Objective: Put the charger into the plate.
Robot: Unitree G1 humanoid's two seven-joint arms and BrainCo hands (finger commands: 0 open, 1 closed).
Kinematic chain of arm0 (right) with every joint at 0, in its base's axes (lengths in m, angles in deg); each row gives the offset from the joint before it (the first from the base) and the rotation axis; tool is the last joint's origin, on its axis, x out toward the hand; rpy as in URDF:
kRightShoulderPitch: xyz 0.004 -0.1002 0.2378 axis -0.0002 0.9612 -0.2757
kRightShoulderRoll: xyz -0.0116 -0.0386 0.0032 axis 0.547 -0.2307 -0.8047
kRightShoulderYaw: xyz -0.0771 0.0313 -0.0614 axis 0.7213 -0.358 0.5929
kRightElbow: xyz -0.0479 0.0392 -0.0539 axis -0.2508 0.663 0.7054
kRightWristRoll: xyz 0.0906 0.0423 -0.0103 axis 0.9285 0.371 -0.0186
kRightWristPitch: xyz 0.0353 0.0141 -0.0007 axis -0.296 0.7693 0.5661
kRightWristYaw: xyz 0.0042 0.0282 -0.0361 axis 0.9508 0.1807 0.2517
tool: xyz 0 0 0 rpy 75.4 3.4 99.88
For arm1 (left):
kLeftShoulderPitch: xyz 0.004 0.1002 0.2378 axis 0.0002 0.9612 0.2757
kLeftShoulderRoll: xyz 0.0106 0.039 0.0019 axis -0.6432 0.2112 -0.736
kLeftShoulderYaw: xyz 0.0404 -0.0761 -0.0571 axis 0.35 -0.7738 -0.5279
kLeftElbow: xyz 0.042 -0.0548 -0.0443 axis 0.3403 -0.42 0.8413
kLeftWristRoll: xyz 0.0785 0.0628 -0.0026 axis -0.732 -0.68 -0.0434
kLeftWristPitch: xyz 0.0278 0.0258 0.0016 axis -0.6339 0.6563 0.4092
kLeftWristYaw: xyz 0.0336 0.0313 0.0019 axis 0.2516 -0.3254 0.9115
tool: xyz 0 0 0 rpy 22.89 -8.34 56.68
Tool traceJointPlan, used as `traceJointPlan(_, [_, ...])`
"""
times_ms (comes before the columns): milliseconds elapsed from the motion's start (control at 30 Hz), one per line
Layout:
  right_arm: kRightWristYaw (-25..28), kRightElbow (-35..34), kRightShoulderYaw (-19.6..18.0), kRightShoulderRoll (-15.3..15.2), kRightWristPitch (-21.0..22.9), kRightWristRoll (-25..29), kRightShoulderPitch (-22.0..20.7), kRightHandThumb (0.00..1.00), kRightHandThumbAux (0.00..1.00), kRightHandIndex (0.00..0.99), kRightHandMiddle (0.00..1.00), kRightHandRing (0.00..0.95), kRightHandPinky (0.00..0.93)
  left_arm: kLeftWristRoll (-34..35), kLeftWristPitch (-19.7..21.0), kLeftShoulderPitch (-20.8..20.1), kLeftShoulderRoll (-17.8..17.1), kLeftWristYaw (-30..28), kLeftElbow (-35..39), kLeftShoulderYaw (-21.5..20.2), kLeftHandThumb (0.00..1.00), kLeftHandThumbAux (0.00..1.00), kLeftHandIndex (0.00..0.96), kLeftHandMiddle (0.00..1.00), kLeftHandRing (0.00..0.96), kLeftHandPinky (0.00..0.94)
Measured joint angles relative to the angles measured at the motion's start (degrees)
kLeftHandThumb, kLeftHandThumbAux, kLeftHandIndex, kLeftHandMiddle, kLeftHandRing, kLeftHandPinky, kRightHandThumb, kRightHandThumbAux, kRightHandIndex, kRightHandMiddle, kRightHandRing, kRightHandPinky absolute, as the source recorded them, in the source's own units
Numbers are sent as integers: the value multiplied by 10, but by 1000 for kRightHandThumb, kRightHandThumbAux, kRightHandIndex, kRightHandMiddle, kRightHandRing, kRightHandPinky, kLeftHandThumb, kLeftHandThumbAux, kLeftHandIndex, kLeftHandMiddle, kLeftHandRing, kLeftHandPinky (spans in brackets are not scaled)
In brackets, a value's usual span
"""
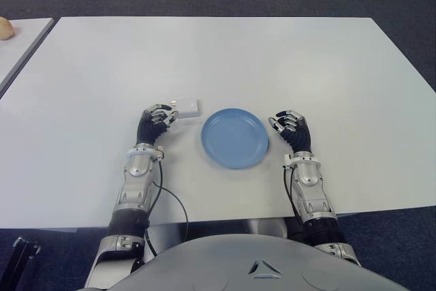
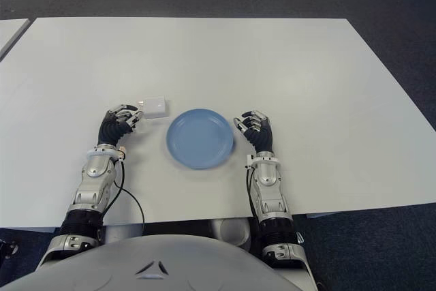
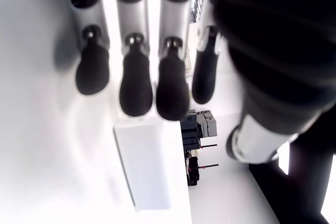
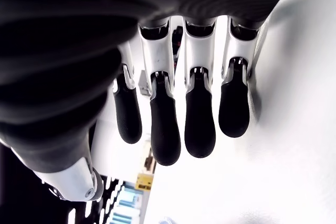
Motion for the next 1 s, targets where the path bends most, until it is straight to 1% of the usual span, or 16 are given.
traceJointPlan(167, [0, 0, 0, 0, 0, 0, 0, 704, 730, 432, 626, 626, 619, -2, -4, 0, 0, 0, 0, 0, 707, 715, 436, 720, 709, 701])
traceJointPlan(300, [0, 0, 0, 0, 0, 0, 0, 704, 730, 431, 626, 628, 626, -24, -13, 2, -1, 17, 14, 3, 707, 716, 436, 721, 712, 701])
traceJointPlan(400, [0, 0, 0, 0, 0, 0, 0, 704, 730, 431, 627, 630, 628, -63, -34, 3, -8, 42, 33, 12, 707, 716, 435, 722, 717, 707])
traceJointPlan(567, [0, 0, 1, 0, 0, 0, 0, 704, 730, 431, 629, 632, 629, -148, -80, 2, -32, 99, 51, 27, 707, 717, 434, 721, 721, 718])
traceJointPlan(667, [0, 0, 2, 0, 0, 0, 0, 704, 730, 431, 629, 631, 626, -206, -90, 1, -51, 137, 53, 40, 707, 717, 434, 724, 720, 720])
traceJointPlan(733, [0, 0, 2, 0, 0, 0, 0, 704, 730, 431, 629, 631, 625, -245, -88, -2, -62, 159, 57, 47, 706, 718, 434, 718, 708, 685])
traceJointPlan(900, [0, 0, 3, 0, 0, 0, 0, 704, 730, 431, 629, 630, 627, -319, -77, -18, -88, 202, 63, 67, 706, 719, 433, 696, 683, 639])
traceJointPlan(1000, [-1, 0, 5, 1, 0, 0, 0, 704, 730, 431, 628, 631, 627, -369, -59, -33, -109, 222, 63, 83, 703, 719, 429, 604, 598, 546])
